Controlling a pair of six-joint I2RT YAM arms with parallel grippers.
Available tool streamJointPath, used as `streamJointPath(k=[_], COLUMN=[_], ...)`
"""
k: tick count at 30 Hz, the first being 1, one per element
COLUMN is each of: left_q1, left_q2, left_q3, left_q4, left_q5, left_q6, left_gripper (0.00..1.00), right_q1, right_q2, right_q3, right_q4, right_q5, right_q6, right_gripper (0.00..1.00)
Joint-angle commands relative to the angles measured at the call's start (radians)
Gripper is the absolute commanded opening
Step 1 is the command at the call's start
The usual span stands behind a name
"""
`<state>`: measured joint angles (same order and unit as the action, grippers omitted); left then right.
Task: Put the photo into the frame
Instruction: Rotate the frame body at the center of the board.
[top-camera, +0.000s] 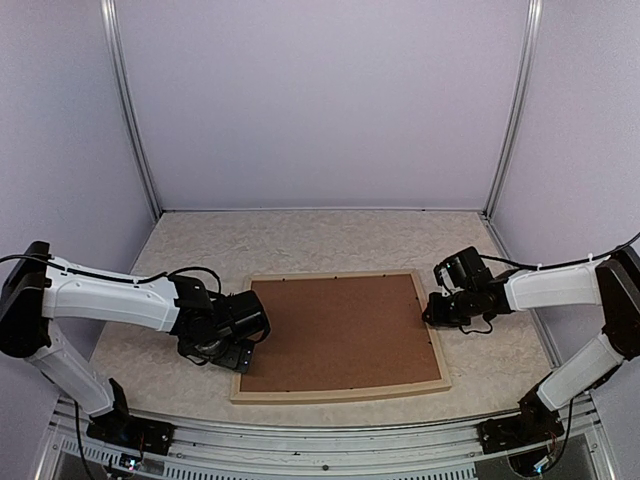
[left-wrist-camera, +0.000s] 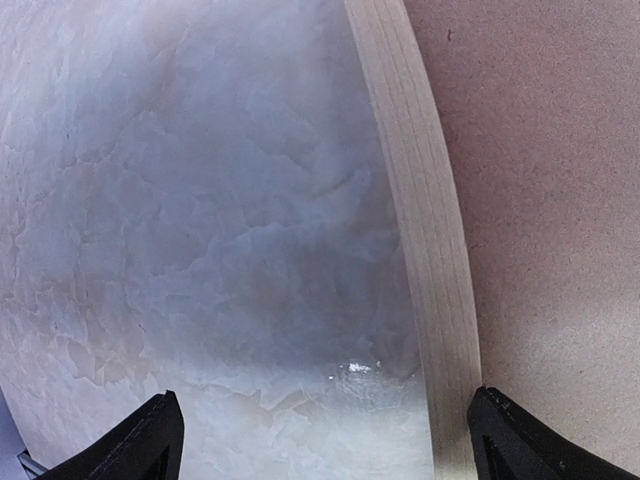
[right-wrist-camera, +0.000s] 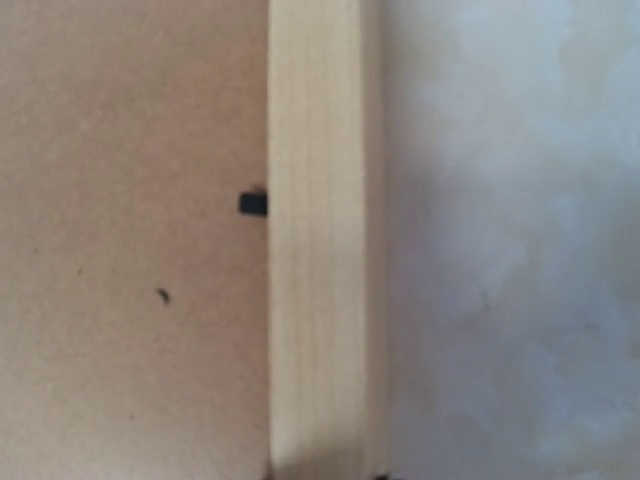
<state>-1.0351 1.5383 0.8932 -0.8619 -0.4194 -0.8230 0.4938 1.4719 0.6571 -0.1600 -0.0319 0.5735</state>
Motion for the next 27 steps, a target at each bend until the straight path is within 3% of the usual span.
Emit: streamJointPath(k=[1,6,27], left_q1=[-0.010,-0.012,-0.084], left_q2=[0.048,0.066,0.196], left_q3=[-0.011,-0.001,0.081], left_q4=[0.028,0.030,0.084], left_q5=[0.041,0.048,0.082], left_q6=[-0.004,0.004,0.015], left_gripper=[0.99,0.99,0.98], right_q1=[0.011,0.012,0.012], right_q2=[0.043,0.053,0.057], right_q3=[-0.007,-0.004,-0.036], right_q4=[-0.086,-0.081,-0.045], right_q5=[0.005,-0.004,-0.039], right_q6=[-0.026,-0.030,-0.017], right_gripper=[0.14,0.09,0.04])
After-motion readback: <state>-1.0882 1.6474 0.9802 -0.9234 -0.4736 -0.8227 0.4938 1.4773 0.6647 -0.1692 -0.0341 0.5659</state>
